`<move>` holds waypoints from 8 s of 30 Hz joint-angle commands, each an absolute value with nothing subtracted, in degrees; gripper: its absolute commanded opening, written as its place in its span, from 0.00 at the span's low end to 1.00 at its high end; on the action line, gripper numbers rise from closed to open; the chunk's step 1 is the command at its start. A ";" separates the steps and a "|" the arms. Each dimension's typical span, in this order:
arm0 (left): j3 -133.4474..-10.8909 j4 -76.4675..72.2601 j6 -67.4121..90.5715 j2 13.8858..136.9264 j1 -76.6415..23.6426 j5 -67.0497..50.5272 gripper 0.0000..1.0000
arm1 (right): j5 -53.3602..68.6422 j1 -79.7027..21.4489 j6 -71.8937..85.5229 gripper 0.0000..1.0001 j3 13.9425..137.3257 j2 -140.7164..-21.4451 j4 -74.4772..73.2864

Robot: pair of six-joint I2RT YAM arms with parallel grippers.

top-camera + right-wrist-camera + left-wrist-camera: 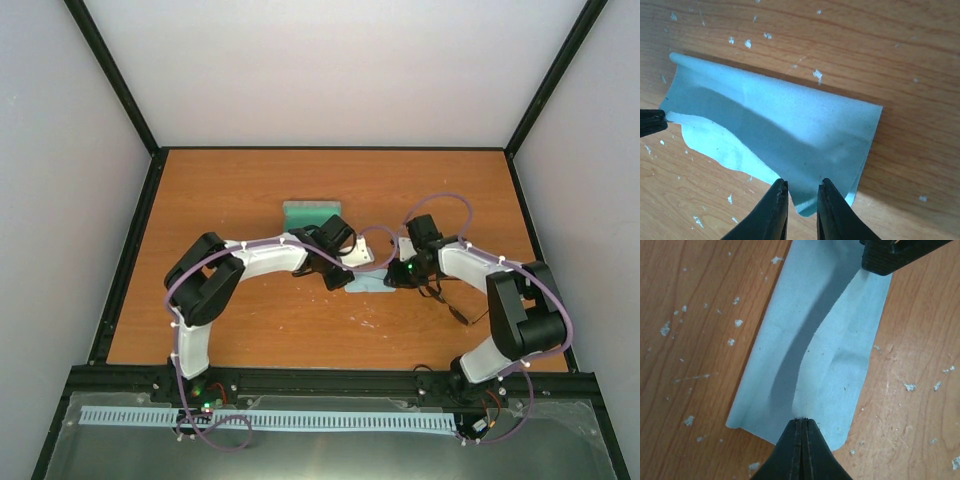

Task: Organize the sunglasses
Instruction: Fold the glasses cleaning cloth at the center of the board, then pick up the glasses cleaning cloth from the center of the board, then place the glasses cleaning cloth in the sunglasses case.

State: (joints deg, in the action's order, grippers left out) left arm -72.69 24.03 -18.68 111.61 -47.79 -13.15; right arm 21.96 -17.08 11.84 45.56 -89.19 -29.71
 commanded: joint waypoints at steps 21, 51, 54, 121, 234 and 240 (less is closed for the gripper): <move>-66.93 20.52 -14.24 103.98 -48.15 -8.80 0.38 | 13.72 -17.36 14.61 0.46 46.78 -85.67 -30.35; -71.81 20.27 -12.04 107.75 -41.03 -9.88 0.34 | 10.52 -20.45 12.64 0.19 50.87 -98.27 -31.43; -71.84 20.24 -12.28 108.11 -41.00 -10.92 0.34 | 9.82 -20.47 12.81 0.06 50.48 -98.50 -31.51; -70.04 21.42 -16.44 109.19 -40.59 -13.56 0.00 | 12.71 -22.16 13.03 0.03 57.34 -97.28 -30.43; -77.78 17.64 -26.94 113.33 -21.00 -6.57 0.01 | 12.70 -28.86 12.30 0.03 104.32 -129.72 -35.22; -77.40 18.44 -26.53 113.46 -21.01 -6.73 0.14 | 12.59 -28.92 12.26 0.13 104.35 -130.09 -35.83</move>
